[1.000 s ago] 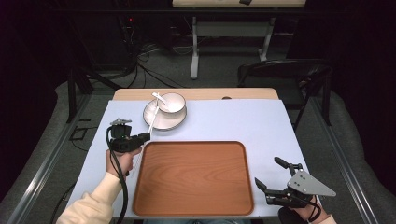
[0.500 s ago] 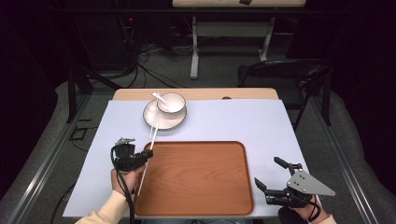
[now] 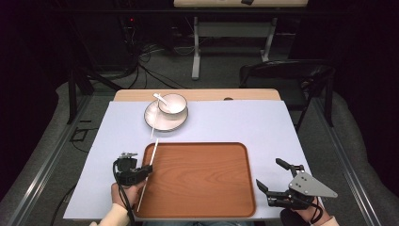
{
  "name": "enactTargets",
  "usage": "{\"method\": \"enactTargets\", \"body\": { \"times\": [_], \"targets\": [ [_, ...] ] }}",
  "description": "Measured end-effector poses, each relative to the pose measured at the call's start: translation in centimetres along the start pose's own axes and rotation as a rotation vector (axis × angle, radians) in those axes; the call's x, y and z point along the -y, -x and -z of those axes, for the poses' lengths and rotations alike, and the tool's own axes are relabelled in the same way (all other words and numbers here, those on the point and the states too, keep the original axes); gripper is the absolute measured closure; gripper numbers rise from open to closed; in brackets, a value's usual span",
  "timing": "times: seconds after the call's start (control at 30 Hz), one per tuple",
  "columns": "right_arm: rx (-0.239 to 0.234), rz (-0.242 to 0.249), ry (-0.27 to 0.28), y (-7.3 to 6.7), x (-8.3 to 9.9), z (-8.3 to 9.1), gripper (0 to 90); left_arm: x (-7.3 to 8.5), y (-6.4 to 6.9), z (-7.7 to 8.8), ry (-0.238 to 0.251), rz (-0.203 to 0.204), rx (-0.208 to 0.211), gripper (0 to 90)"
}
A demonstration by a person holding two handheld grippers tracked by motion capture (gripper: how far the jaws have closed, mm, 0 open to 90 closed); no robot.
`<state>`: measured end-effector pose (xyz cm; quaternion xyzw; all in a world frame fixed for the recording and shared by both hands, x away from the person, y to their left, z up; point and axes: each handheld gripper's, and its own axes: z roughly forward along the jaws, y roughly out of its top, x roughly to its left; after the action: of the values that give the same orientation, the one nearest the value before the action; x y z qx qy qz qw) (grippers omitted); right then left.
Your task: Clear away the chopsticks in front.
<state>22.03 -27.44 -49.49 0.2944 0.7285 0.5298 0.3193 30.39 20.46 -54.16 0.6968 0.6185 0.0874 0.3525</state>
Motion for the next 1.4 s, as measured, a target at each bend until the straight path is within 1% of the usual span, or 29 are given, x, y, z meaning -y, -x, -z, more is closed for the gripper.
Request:
{"method": "enactTargets", "body": {
  "times": [0.13, 0.23, 0.3, 0.37, 0.5, 0.6, 0.63, 0.7, 0.73, 0.77, 0.8, 0.83, 0.9, 0.93, 0.97, 1.0, 1.03, 1.1, 1.2, 1.33, 1.4],
  "targets": [
    [0.000, 0.004, 0.003, -0.1, 0.0, 0.1, 9.3, 0.2, 0.0, 0.0, 0.001, 0.005, -0.024, 83.3],
    [0.002, 0.007, 0.008, -0.1, 0.0, 0.1, 8.7, 0.3, 0.0, 0.0, -0.009, -0.018, -0.044, 83.1],
    [0.001, 0.005, 0.002, -0.1, 0.0, 0.1, 8.7, 0.3, 0.0, -0.1, -0.010, -0.022, -0.046, 83.3],
    [0.001, 0.002, 0.004, -0.1, 0.0, 0.0, 8.7, 0.3, 0.0, -0.2, -0.013, -0.029, -0.057, 85.3],
    [0.000, 0.009, 0.002, -0.1, 0.0, 0.0, 8.8, 0.3, -0.1, -0.2, -0.016, -0.037, -0.059, 84.6],
    [0.001, 0.005, 0.003, -0.1, 0.0, 0.1, 8.7, 0.3, 0.0, -0.2, -0.021, -0.041, -0.051, 81.2],
    [0.001, 0.005, 0.003, -0.1, 0.0, 0.1, 8.7, 0.2, 0.0, -0.1, -0.017, -0.050, -0.041, 80.2],
    [0.001, 0.003, 0.002, -0.1, 0.0, 0.1, 8.7, 0.1, 0.2, 0.1, -0.003, -0.061, -0.033, 74.9],
    [0.002, 0.007, 0.003, -0.1, 0.0, 0.0, 8.7, -0.1, 0.2, 0.3, 0.005, -0.073, -0.028, 70.4],
    [0.001, 0.004, 0.002, -0.1, 0.0, 0.0, 8.7, -0.2, 0.3, 0.4, 0.011, -0.081, -0.033, 65.6],
    [0.001, 0.003, 0.001, -0.1, 0.0, 0.0, 8.7, -0.4, 0.4, 0.5, 0.013, -0.098, -0.041, 57.8],
    [0.002, 0.006, 0.001, 0.0, 0.0, 0.0, 8.7, -0.6, 0.4, 0.6, 0.015, -0.111, -0.043, 52.8],
    [0.001, 0.008, -0.003, -0.1, 0.0, 0.0, 8.8, -1.0, 0.3, 0.7, 0.007, -0.118, -0.031, 44.0],
    [0.001, 0.008, -0.002, -0.1, 0.0, 0.0, 8.8, -1.1, 0.3, 0.8, 0.008, -0.123, -0.031, 40.6],
    [0.002, 0.008, -0.001, -0.1, 0.0, 0.0, 8.8, -1.2, 0.3, 0.8, 0.008, -0.131, -0.024, 38.6],
    [0.002, 0.007, 0.000, -0.1, 0.0, 0.0, 8.8, -1.3, 0.3, 0.8, 0.006, -0.139, -0.023, 36.4],
    [0.003, 0.007, 0.001, -0.1, 0.0, 0.0, 8.8, -1.5, 0.4, 0.9, 0.010, -0.157, -0.022, 33.9],
    [0.003, 0.005, -0.001, -0.1, 0.0, 0.0, 8.9, -1.8, 0.4, 1.1, 0.014, -0.176, -0.024, 31.5],
    [0.004, -0.001, 0.001, 0.0, 0.0, 0.0, 8.9, -2.4, 0.2, 1.2, 0.023, -0.186, -0.020, 27.2],
    [0.004, 0.002, 0.002, -0.1, 0.0, 0.0, 8.9, -3.4, -0.2, 1.3, 0.019, -0.192, -0.017, 21.9],
    [0.005, 0.000, 0.001, -0.1, 0.0, 0.1, 8.9, -4.1, -0.3, 1.3, 0.017, -0.202, -0.014, 19.9]
  ]
}}
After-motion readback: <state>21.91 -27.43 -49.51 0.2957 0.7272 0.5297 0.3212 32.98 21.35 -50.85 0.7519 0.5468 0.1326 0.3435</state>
